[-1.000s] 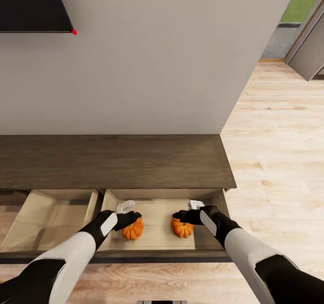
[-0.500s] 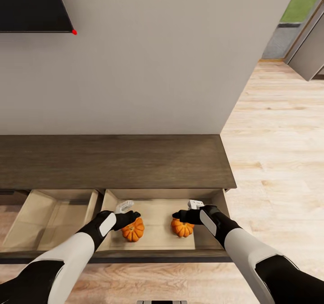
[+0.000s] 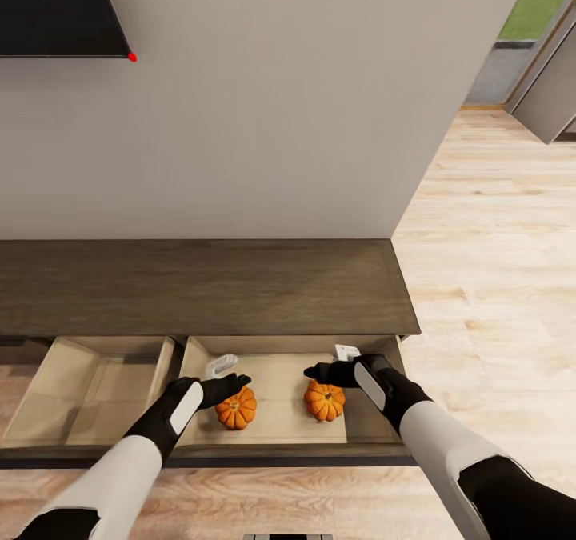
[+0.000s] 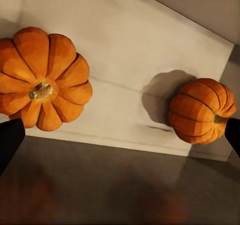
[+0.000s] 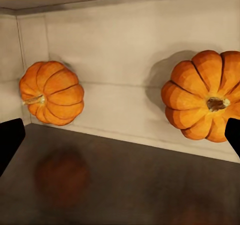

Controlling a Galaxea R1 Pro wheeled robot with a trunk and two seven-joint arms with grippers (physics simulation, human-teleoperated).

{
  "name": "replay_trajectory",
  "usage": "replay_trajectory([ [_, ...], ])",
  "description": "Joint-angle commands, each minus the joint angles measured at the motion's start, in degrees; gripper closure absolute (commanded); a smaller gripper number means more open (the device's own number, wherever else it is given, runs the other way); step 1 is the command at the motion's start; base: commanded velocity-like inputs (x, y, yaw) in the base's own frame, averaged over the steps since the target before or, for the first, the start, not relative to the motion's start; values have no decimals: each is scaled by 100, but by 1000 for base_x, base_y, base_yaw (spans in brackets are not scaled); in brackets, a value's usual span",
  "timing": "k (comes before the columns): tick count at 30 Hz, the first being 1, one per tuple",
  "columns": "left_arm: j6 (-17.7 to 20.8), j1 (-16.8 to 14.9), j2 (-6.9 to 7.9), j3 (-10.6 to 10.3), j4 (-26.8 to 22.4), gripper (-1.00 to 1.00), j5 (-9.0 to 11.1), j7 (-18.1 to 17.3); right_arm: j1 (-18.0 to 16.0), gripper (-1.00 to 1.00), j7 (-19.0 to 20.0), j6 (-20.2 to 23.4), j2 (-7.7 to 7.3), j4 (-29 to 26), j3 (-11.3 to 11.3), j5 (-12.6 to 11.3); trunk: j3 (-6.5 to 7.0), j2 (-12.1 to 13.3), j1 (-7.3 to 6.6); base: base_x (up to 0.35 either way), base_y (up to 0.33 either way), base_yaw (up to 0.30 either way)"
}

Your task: Place each of the two pumpkins and all three candles from the living room inside a cabinet in the living room (use any cabinet), then make sure every cabinet is closed, and position the cauldron so it is next to a table in the living room.

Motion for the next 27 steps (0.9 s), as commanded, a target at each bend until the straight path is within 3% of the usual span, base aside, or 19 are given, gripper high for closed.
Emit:
replay_trajectory([
  [1, 19, 18, -1, -1, -36, -100, 5, 2, 2, -100, 0, 23, -3, -31, 0, -1, 0, 0, 0, 0, 0, 0],
  [8, 279, 101, 4, -2, -483, -100, 1, 17, 27, -100, 0, 101, -15, -239, 0, 6, 0, 0, 0, 0, 0, 0],
  [15, 709, 520, 13, 34, -1604, -100, -19, 47, 89, -100, 0, 177, -20, -328, -6, -2, 0, 0, 0, 0, 0, 0],
  [20, 789, 579, 11, 40, -1747, -100, -13, 49, 179, -100, 0, 184, -17, -401, -8, -9, 0, 0, 0, -33, 0, 0],
  [27, 929, 599, 12, 42, -1927, -100, -3, 49, 203, -100, 0, 185, -16, -425, -10, -10, 0, 0, 0, -257, 0, 0],
])
